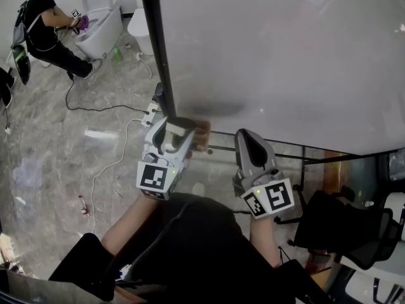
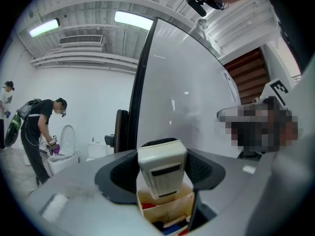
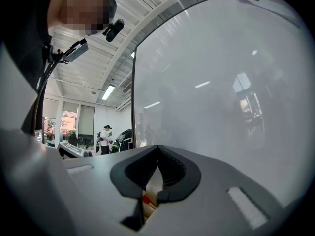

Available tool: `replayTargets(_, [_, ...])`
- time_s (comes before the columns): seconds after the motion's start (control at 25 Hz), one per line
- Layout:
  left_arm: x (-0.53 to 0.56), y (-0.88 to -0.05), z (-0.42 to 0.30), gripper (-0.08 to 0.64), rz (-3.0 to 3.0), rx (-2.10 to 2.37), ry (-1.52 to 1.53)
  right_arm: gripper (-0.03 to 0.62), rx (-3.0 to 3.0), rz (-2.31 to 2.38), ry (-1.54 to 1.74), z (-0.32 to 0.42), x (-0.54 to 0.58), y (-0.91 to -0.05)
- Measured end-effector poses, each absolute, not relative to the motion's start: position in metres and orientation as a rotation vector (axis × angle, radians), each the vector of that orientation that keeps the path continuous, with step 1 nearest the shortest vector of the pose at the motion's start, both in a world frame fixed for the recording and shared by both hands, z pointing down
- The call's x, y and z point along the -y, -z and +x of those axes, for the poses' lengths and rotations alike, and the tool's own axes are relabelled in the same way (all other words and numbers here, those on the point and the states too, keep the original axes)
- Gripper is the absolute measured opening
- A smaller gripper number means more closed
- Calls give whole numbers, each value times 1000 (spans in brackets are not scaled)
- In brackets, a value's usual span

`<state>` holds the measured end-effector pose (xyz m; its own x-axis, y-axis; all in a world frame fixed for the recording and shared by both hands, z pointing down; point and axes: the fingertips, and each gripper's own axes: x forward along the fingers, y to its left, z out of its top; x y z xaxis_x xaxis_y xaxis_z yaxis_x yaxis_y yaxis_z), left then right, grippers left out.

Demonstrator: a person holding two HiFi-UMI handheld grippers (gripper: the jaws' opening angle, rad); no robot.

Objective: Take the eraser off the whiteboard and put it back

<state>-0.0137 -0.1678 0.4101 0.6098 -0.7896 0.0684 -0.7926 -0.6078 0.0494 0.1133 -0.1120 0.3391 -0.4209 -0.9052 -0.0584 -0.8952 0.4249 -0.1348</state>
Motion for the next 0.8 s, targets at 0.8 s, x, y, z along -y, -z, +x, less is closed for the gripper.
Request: replayTargets(0.8, [181, -448, -15, 293, 2647, 1587, -196, 9, -2602, -1525, 154, 121, 117, -346])
